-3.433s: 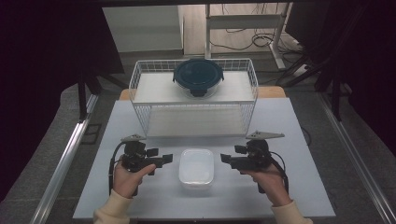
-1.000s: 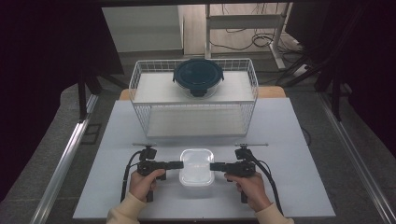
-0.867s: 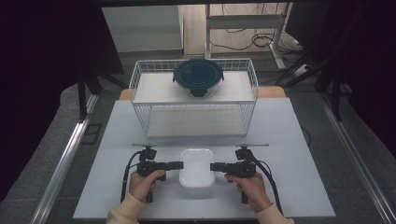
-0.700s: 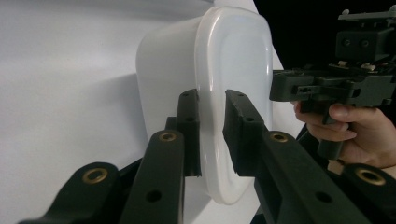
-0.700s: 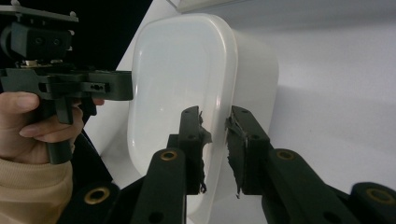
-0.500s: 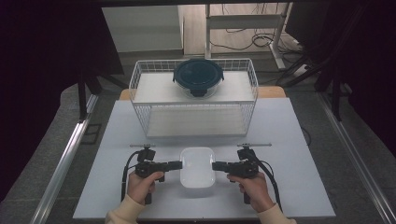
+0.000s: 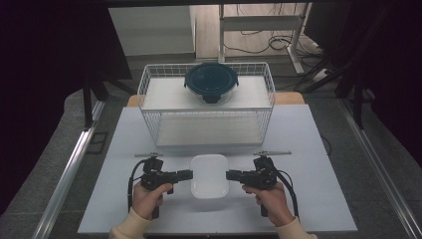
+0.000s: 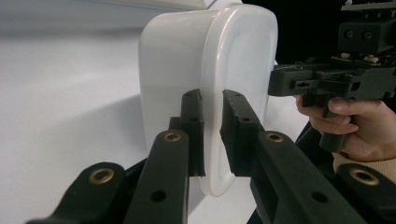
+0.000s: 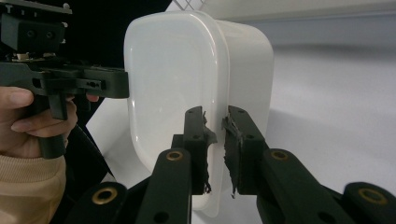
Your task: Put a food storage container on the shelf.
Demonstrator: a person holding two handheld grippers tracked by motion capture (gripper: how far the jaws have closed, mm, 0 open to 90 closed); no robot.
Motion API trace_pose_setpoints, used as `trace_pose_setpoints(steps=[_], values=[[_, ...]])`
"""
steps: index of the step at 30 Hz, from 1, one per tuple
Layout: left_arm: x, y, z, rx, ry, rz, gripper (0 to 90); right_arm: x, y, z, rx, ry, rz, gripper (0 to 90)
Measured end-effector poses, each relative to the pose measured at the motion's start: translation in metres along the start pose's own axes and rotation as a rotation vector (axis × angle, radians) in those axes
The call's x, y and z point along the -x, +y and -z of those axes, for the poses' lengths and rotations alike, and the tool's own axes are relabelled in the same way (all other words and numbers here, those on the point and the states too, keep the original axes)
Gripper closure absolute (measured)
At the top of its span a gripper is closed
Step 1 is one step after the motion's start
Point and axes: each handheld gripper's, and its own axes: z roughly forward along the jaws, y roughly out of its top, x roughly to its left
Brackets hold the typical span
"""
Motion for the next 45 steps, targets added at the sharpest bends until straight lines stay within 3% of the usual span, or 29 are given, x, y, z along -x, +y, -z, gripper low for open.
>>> trace_pose_setpoints(steps=[45], values=[[0.026, 0.015, 0.027, 0.071, 0.010, -0.092, 79.2, -0.036, 0.023, 0.019, 0.066, -0.017, 0.173, 78.4]])
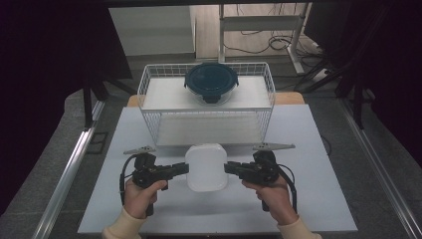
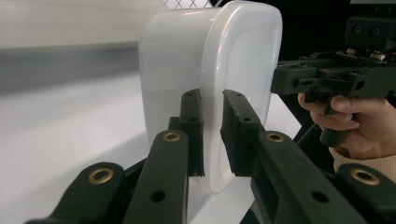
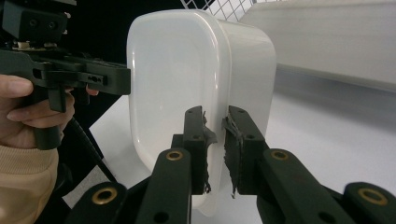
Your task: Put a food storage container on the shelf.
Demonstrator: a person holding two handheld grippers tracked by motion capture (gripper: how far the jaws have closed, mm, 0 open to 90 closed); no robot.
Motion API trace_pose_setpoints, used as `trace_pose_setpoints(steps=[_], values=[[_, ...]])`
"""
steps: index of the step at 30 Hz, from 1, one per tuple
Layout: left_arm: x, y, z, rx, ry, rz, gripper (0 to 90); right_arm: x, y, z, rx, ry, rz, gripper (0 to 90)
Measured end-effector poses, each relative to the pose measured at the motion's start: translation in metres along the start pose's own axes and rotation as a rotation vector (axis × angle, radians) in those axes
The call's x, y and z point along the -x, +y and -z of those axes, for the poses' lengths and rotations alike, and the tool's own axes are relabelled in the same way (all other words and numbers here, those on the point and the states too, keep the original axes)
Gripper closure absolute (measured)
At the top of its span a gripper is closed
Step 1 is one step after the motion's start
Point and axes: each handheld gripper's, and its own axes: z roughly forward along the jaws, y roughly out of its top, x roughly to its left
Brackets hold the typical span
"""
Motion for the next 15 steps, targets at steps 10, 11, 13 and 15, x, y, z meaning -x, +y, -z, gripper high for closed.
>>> trace_pose_setpoints(steps=[10, 11, 13, 15], values=[[0.004, 0.018, 0.008, 0.022, 0.004, -0.021, 79.2, -0.002, 0.019, 0.001, 0.009, 0.005, 0.032, 78.5], [0.004, 0.018, 0.008, 0.022, 0.004, -0.021, 79.1, -0.002, 0.019, 0.001, 0.009, 0.005, 0.032, 78.5], [0.007, 0.024, 0.010, 0.028, 0.006, -0.029, 79.1, -0.004, 0.025, 0.002, 0.015, 0.006, 0.039, 78.5], [0.010, 0.031, 0.013, 0.034, 0.007, -0.040, 79.1, -0.006, 0.031, 0.004, 0.022, 0.005, 0.049, 78.4]])
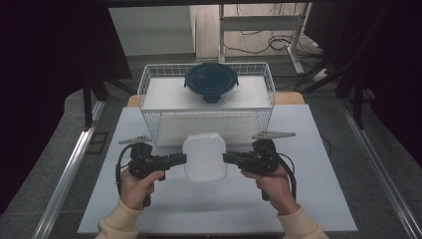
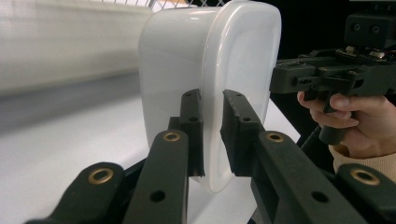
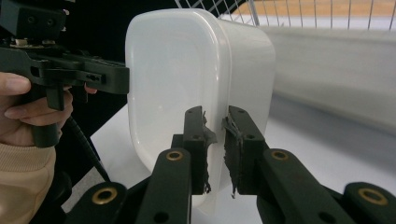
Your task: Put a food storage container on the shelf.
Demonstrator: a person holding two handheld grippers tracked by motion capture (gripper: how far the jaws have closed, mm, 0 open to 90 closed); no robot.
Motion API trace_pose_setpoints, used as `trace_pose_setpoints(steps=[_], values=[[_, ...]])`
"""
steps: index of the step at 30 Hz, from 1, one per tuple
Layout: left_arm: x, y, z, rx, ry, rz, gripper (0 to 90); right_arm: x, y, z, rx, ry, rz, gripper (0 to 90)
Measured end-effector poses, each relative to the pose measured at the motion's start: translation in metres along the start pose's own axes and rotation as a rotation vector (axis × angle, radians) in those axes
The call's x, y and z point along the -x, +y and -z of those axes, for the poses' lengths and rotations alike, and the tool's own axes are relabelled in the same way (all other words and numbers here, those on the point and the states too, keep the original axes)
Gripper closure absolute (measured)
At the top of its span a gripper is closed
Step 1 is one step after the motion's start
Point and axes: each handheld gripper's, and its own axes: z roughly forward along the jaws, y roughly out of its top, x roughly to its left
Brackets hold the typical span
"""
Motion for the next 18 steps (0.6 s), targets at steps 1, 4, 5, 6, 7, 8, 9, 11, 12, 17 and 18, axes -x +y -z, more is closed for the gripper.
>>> trace_pose_setpoints(steps=[1, 4, 5, 6, 7, 8, 9, 11, 12, 17, 18], values=[[0.001, 0.003, 0.001, 0.004, 0.000, -0.006, 79.2, -0.001, 0.003, 0.001, 0.003, -0.001, 0.004, 78.5], [0.005, 0.013, 0.005, 0.016, 0.002, -0.020, 79.1, -0.004, 0.014, 0.004, 0.015, -0.003, 0.017, 78.5], [0.007, 0.020, 0.007, 0.023, 0.008, -0.030, 79.1, -0.006, 0.021, 0.006, 0.021, -0.007, 0.025, 78.5], [0.007, 0.020, 0.007, 0.023, 0.008, -0.030, 79.1, -0.006, 0.021, 0.006, 0.021, -0.007, 0.025, 78.5], [0.008, 0.025, 0.009, 0.025, 0.009, -0.038, 79.1, -0.007, 0.024, 0.006, 0.024, -0.007, 0.027, 78.5], [0.009, 0.027, 0.009, 0.028, 0.010, -0.040, 79.1, -0.008, 0.029, 0.007, 0.032, -0.007, 0.032, 78.5], [0.009, 0.031, 0.010, 0.030, 0.012, -0.043, 79.1, -0.009, 0.031, 0.007, 0.034, -0.006, 0.033, 78.5], [0.011, 0.038, 0.012, 0.035, 0.016, -0.051, 79.0, -0.010, 0.039, 0.009, 0.042, -0.010, 0.040, 78.4], [0.011, 0.042, 0.013, 0.039, 0.015, -0.052, 79.0, -0.011, 0.042, 0.010, 0.045, -0.010, 0.044, 78.5], [0.013, 0.059, 0.018, 0.054, 0.010, -0.056, 78.6, -0.019, 0.062, 0.016, 0.058, -0.006, 0.066, 78.5], [0.014, 0.062, 0.019, 0.059, 0.012, -0.055, 78.5, -0.021, 0.066, 0.017, 0.061, -0.006, 0.071, 78.5]])
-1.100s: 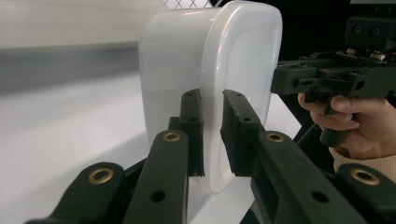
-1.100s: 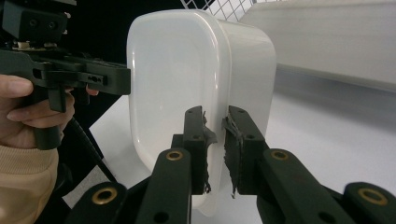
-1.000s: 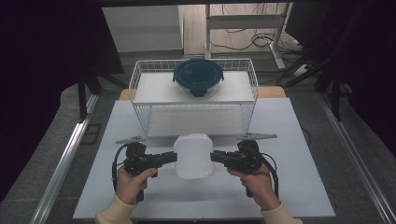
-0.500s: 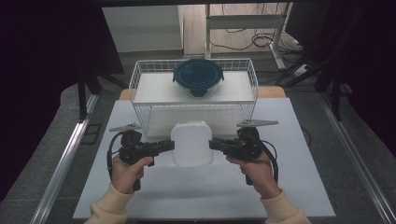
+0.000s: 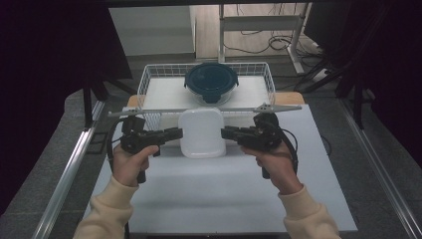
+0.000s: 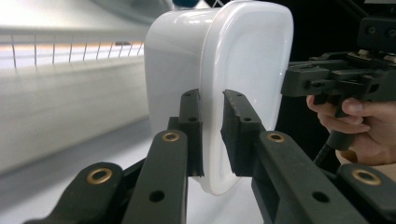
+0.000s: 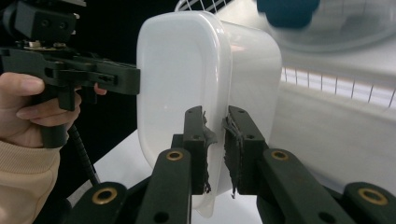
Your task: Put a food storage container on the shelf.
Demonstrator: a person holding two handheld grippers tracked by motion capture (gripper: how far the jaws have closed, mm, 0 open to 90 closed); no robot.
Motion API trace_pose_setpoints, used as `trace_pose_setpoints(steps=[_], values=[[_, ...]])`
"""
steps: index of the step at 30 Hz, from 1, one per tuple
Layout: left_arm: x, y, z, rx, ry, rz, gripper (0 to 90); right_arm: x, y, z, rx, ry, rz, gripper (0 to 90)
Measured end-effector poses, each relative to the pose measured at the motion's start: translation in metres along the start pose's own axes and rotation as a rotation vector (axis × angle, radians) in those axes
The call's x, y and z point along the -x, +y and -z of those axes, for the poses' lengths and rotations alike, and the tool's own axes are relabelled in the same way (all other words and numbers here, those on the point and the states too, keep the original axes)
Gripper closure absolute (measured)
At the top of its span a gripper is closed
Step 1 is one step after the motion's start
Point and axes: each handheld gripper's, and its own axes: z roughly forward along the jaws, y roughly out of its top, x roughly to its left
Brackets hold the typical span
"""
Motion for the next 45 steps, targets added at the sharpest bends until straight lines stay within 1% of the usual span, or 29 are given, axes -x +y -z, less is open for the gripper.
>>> trace_pose_setpoints(steps=[1, 2, 5, 9, 10, 11, 12, 14, 15, 16, 17, 18, 19, 20, 22, 23, 24, 25, 26, 27, 28, 35, 37, 39, 40, 41, 42, 44, 45], values=[[0.001, 0.007, 0.002, 0.005, 0.001, -0.007, 78.3, -0.003, 0.009, 0.001, 0.001, -0.006, 0.014, 78.5], [0.001, 0.007, 0.002, 0.005, 0.001, -0.007, 78.3, -0.003, 0.009, 0.001, 0.001, -0.006, 0.014, 78.5], [0.000, 0.020, 0.006, 0.014, -0.013, -0.002, 78.2, -0.006, 0.021, 0.003, 0.006, -0.010, 0.031, 78.5], [0.002, 0.034, 0.009, 0.020, -0.012, -0.015, 77.9, -0.010, 0.037, 0.006, 0.020, -0.006, 0.048, 78.5], [0.004, 0.038, 0.010, 0.023, -0.010, -0.016, 77.9, -0.010, 0.040, 0.006, 0.021, -0.006, 0.050, 78.5], [0.006, 0.046, 0.012, 0.026, -0.002, -0.033, 77.9, -0.010, 0.048, 0.007, 0.026, -0.003, 0.054, 78.6], [0.006, 0.046, 0.012, 0.026, -0.002, -0.033, 77.9, -0.010, 0.048, 0.007, 0.026, -0.003, 0.054, 78.6], [0.008, 0.054, 0.014, 0.028, -0.003, -0.042, 77.9, -0.010, 0.056, 0.009, 0.029, -0.005, 0.059, 78.6], [0.010, 0.062, 0.015, 0.033, -0.005, -0.039, 77.9, -0.012, 0.064, 0.011, 0.032, -0.008, 0.063, 78.6], [0.010, 0.062, 0.015, 0.033, -0.005, -0.039, 77.9, -0.012, 0.064, 0.011, 0.032, -0.008, 0.063, 78.6], [0.011, 0.067, 0.016, 0.034, 0.000, -0.047, 77.9, -0.013, 0.068, 0.012, 0.035, -0.010, 0.066, 78.6], [0.012, 0.072, 0.017, 0.036, 0.003, -0.057, 77.9, -0.013, 0.077, 0.013, 0.041, -0.013, 0.072, 78.7], [0.015, 0.082, 0.019, 0.045, 0.004, -0.062, 77.9, -0.013, 0.081, 0.014, 0.049, -0.008, 0.070, 78.8], [0.015, 0.082, 0.019, 0.045, 0.004, -0.062, 77.9, -0.013, 0.081, 0.014, 0.049, -0.008, 0.070, 78.8], [0.017, 0.092, 0.020, 0.046, 0.005, -0.067, 77.9, -0.014, 0.095, 0.016, 0.059, -0.013, 0.080, 78.7], [0.017, 0.097, 0.020, 0.047, 0.004, -0.073, 77.9, -0.014, 0.095, 0.016, 0.059, -0.013, 0.080, 78.7], [0.018, 0.106, 0.021, 0.050, 0.000, -0.070, 77.9, -0.014, 0.104, 0.018, 0.064, -0.011, 0.082, 78.8], [0.018, 0.109, 0.021, 0.049, -0.003, -0.072, 77.9, -0.013, 0.109, 0.018, 0.065, -0.009, 0.080, 78.8], [0.018, 0.109, 0.021, 0.049, -0.003, -0.072, 77.8, -0.013, 0.109, 0.018, 0.065, -0.009, 0.080, 78.8], [0.019, 0.119, 0.021, 0.047, -0.002, -0.071, 77.9, -0.011, 0.118, 0.019, 0.066, -0.010, 0.084, 78.8], [0.019, 0.119, 0.021, 0.047, -0.002, -0.071, 77.8, -0.011, 0.118, 0.019, 0.066, -0.010, 0.084, 78.8], [0.014, 0.147, 0.013, 0.033, -0.007, -0.047, 77.8, 0.000, 0.143, 0.018, 0.063, -0.008, 0.057, 78.7], [0.010, 0.155, 0.008, 0.021, -0.009, -0.039, 77.8, 0.005, 0.148, 0.017, 0.060, -0.007, 0.040, 78.8], [0.006, 0.162, 0.000, 0.008, -0.005, -0.022, 77.8, 0.016, 0.154, 0.014, 0.046, -0.009, 0.017, 78.8], [0.006, 0.162, 0.000, 0.008, -0.005, -0.022, 77.8, 0.016, 0.154, 0.014, 0.046, -0.009, 0.017, 78.8], [0.004, 0.164, -0.002, 0.001, -0.004, -0.017, 77.8, 0.021, 0.156, 0.012, 0.040, -0.013, 0.004, 78.7], [0.000, 0.167, -0.009, -0.007, -0.003, 0.003, 77.8, 0.025, 0.157, 0.011, 0.036, -0.015, -0.004, 78.7], [-0.002, 0.168, -0.012, -0.014, -0.002, 0.011, 77.7, 0.028, 0.158, 0.009, 0.031, -0.017, -0.014, 78.7], [-0.006, 0.170, -0.017, -0.027, 0.002, 0.022, 77.7, 0.035, 0.158, 0.006, 0.017, -0.014, -0.045, 78.8]])
